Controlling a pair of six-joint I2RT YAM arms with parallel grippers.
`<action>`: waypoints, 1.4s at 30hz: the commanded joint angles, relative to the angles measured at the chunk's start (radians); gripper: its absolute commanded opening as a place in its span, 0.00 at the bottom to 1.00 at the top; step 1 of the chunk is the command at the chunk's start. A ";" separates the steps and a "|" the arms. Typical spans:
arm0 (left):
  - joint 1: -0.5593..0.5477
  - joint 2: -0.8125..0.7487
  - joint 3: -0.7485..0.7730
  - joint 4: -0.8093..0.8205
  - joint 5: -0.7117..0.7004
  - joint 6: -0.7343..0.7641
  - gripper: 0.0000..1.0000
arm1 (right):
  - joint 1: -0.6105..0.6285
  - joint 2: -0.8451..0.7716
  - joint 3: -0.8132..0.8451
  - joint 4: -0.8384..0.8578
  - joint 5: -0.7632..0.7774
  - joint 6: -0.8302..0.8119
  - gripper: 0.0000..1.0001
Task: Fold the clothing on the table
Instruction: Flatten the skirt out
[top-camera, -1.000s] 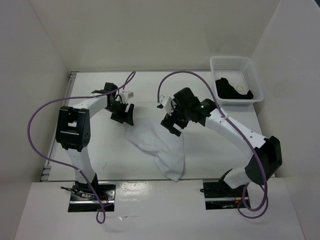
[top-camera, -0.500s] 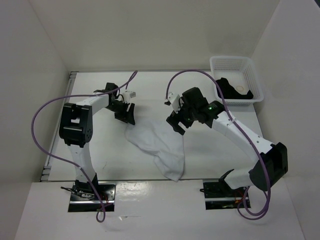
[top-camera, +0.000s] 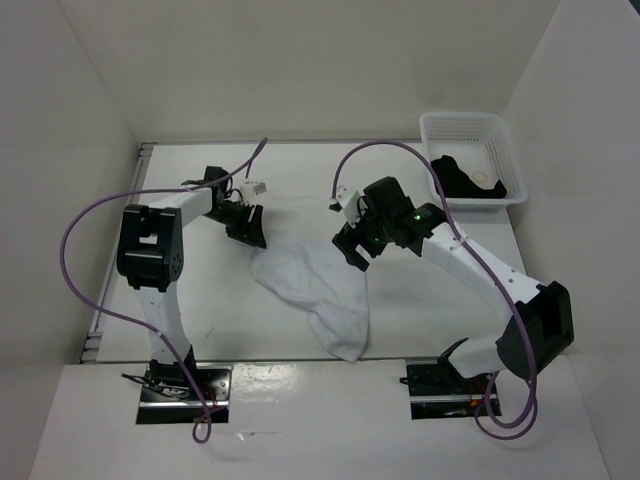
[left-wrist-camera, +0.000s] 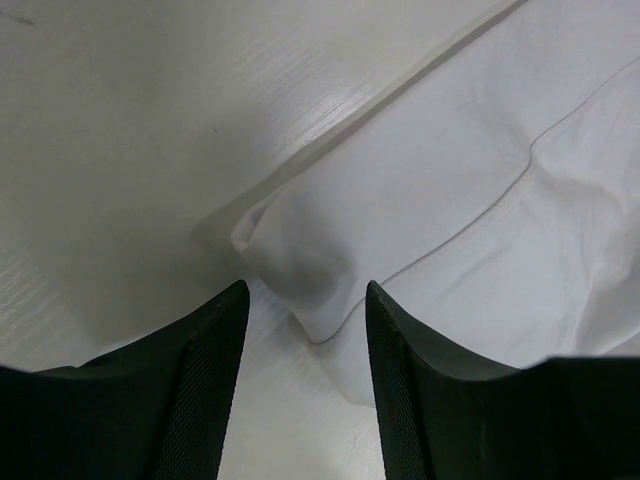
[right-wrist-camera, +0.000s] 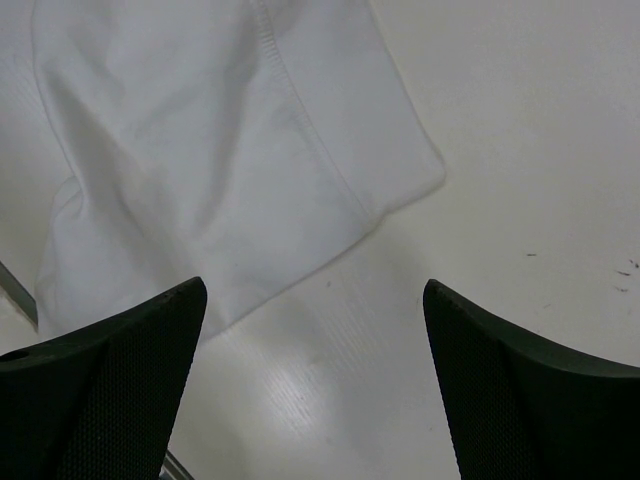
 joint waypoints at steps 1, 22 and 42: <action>0.019 0.031 0.023 0.018 0.055 0.032 0.56 | -0.019 0.031 -0.004 0.062 0.010 0.024 0.92; 0.028 0.103 0.052 0.018 0.096 0.041 0.44 | -0.115 0.196 0.073 0.115 0.055 0.074 0.87; 0.047 0.094 0.043 0.008 0.087 0.050 0.00 | -0.187 0.510 0.223 0.106 -0.080 0.102 0.72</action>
